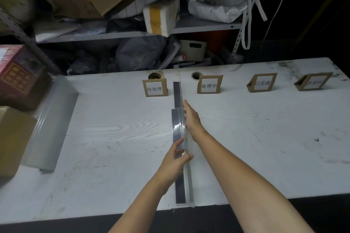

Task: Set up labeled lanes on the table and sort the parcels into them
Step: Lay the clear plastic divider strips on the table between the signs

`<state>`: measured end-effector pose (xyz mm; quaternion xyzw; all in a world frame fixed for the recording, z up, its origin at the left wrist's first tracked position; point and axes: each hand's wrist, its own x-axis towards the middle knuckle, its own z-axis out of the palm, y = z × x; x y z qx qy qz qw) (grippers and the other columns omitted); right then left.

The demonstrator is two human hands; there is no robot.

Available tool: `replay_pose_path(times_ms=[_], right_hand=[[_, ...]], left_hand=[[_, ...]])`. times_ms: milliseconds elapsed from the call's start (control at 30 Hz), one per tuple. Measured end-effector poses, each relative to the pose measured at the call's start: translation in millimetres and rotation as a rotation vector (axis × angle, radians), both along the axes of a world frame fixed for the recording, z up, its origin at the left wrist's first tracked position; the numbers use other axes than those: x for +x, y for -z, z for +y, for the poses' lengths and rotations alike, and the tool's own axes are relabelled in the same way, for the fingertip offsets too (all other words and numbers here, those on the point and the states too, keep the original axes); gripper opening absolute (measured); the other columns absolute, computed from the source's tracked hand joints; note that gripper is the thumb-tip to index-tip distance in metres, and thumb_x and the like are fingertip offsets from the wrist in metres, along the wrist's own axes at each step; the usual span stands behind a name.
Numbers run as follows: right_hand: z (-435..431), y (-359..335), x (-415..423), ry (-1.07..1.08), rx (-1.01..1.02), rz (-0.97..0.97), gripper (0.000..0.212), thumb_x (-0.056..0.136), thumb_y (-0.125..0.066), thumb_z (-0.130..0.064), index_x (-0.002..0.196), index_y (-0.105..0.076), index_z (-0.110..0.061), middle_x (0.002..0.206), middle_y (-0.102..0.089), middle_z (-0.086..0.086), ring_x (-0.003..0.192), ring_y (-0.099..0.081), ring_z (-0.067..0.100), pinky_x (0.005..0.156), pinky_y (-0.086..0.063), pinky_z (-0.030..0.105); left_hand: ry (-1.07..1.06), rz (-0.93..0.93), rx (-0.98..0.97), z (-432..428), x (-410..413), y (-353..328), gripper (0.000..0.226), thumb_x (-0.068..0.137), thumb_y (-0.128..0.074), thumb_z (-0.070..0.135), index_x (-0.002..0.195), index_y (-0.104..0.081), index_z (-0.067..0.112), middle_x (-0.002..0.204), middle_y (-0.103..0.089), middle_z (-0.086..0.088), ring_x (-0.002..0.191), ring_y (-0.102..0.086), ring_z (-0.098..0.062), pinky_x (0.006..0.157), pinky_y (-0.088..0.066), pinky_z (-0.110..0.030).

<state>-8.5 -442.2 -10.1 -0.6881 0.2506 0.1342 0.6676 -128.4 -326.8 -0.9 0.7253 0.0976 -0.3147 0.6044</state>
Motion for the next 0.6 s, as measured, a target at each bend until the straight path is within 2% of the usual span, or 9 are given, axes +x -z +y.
replay_pose_path(times_ms=[100, 233, 333, 400, 500, 600], right_hand=[[-2.3, -8.3, 0.1, -0.024, -0.059, -0.028, 0.062, 0.103, -0.029, -0.059, 0.152, -0.038, -0.023, 0.156, -0.040, 0.002, 0.143, -0.037, 0.024, 0.114, -0.030, 0.040], [-4.7, -24.7, 3.1, -0.029, -0.205, -0.115, 0.058, 0.103, -0.034, -0.057, 0.147, -0.044, -0.021, 0.149, -0.048, 0.003, 0.135, -0.045, 0.023, 0.100, -0.035, 0.032], [2.9, -48.1, 13.1, -0.008, -0.312, -0.233, 0.055, 0.100, -0.041, -0.056, 0.140, -0.051, -0.020, 0.138, -0.055, 0.001, 0.125, -0.051, 0.019, 0.097, -0.043, 0.033], [16.4, -66.1, 20.9, -0.026, -0.365, -0.296, 0.053, 0.098, -0.042, -0.058, 0.135, -0.054, -0.022, 0.131, -0.058, 0.000, 0.120, -0.052, 0.018, 0.095, -0.046, 0.035], [58.6, -90.8, 30.3, -0.081, -0.376, -0.339, 0.061, 0.087, -0.041, -0.068, 0.127, -0.059, -0.025, 0.122, -0.062, -0.001, 0.115, -0.056, 0.021, 0.095, -0.052, 0.042], [117.2, -107.6, 36.0, -0.154, -0.346, -0.359, 0.055, 0.093, -0.049, -0.058, 0.132, -0.057, -0.021, 0.132, -0.059, 0.003, 0.121, -0.053, 0.023, 0.098, -0.045, 0.037]], left_hand=[[-0.014, 0.009, 0.014, 2.8, 1.4, -1.8, 0.060, 0.095, -0.063, 0.043, 0.147, -0.035, 0.046, 0.147, -0.043, 0.006, 0.133, -0.046, -0.018, 0.106, -0.045, -0.041], [-0.042, 0.002, 0.034, 19.1, 5.3, -19.3, 0.058, 0.092, -0.063, 0.045, 0.145, -0.039, 0.046, 0.142, -0.045, 0.008, 0.128, -0.049, -0.016, 0.101, -0.045, -0.036], [-0.109, -0.023, 0.060, 52.5, 9.3, -41.7, 0.061, 0.082, -0.065, 0.051, 0.140, -0.046, 0.045, 0.140, -0.048, 0.009, 0.128, -0.051, -0.015, 0.109, -0.043, -0.044], [-0.169, -0.064, 0.100, 81.3, 13.2, -58.1, 0.051, 0.089, -0.065, 0.045, 0.137, -0.050, 0.043, 0.139, -0.051, 0.008, 0.126, -0.052, -0.015, 0.109, -0.043, -0.047], [-0.322, -0.123, 0.167, 140.7, 18.8, -83.8, 0.039, 0.095, -0.062, 0.032, 0.133, -0.055, 0.037, 0.132, -0.054, 0.008, 0.123, -0.054, -0.013, 0.104, -0.046, -0.041], [-0.442, -0.197, 0.279, 208.5, 25.9, -102.7, 0.028, 0.097, -0.059, 0.027, 0.123, -0.059, 0.036, 0.129, -0.059, 0.005, 0.117, -0.057, -0.014, 0.097, -0.048, -0.036]])
